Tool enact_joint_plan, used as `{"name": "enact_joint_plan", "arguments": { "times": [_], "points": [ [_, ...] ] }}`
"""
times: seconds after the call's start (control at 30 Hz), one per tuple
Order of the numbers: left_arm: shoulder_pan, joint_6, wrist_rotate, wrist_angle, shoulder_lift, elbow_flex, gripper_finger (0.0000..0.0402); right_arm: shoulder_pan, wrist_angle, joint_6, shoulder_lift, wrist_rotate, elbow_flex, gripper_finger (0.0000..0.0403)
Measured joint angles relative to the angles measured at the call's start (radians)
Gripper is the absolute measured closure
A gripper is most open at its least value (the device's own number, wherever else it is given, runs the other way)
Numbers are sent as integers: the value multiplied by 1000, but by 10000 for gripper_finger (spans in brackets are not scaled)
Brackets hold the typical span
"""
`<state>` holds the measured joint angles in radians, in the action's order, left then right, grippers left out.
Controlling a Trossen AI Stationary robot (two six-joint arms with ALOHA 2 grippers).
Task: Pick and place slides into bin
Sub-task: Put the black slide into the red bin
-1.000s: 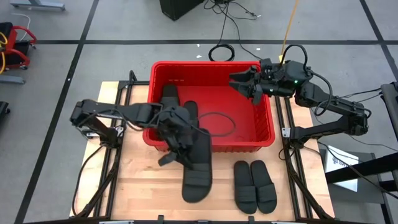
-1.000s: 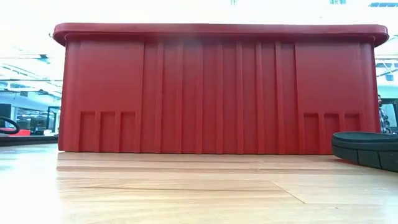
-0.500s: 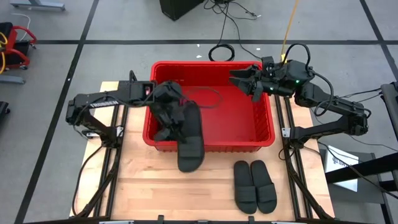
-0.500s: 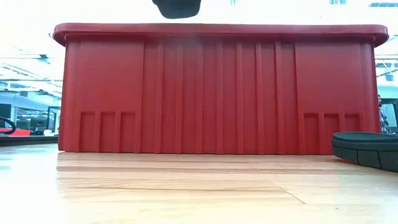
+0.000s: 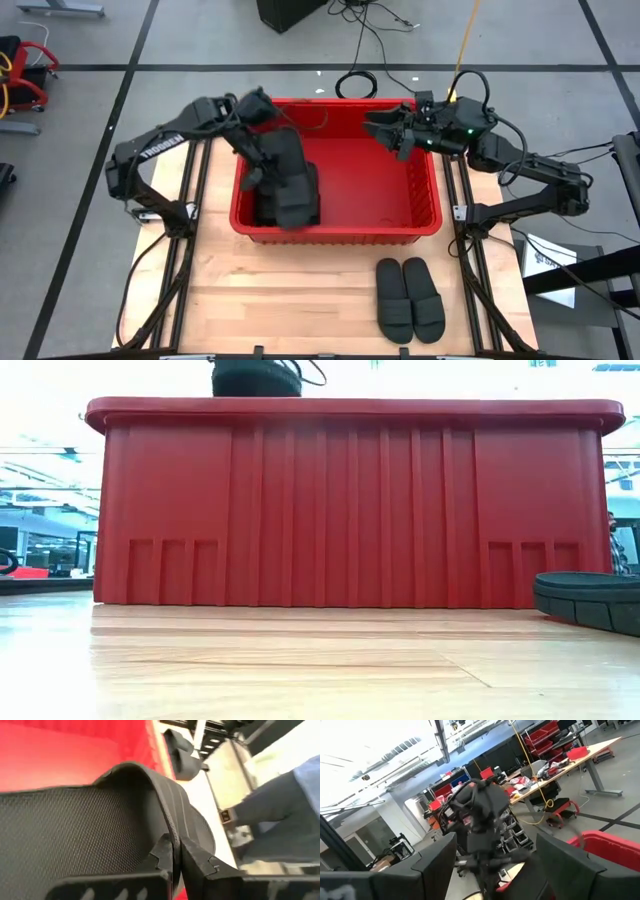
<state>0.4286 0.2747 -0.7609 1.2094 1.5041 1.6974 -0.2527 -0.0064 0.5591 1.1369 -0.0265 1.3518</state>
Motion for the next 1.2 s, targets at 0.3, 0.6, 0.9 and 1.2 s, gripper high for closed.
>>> {"name": "enact_joint_plan", "arguments": {
  "times": [0.3, 0.6, 0.9, 1.2],
  "points": [
    [156, 213, 112, 220, 100, 212, 390, 0, 48, 5, 40, 0, 0, 138],
    [207, 393, 101, 262, 230, 227, 391, 28, 47, 7, 54, 0, 0, 138],
    [207, 484, 107, 269, 341, 225, 397, 40, 47, 5, 53, 0, 0, 138],
    [223, 506, 124, 213, 415, 225, 380, 39, 47, 27, 53, 4, 0, 138]
  ]
}}
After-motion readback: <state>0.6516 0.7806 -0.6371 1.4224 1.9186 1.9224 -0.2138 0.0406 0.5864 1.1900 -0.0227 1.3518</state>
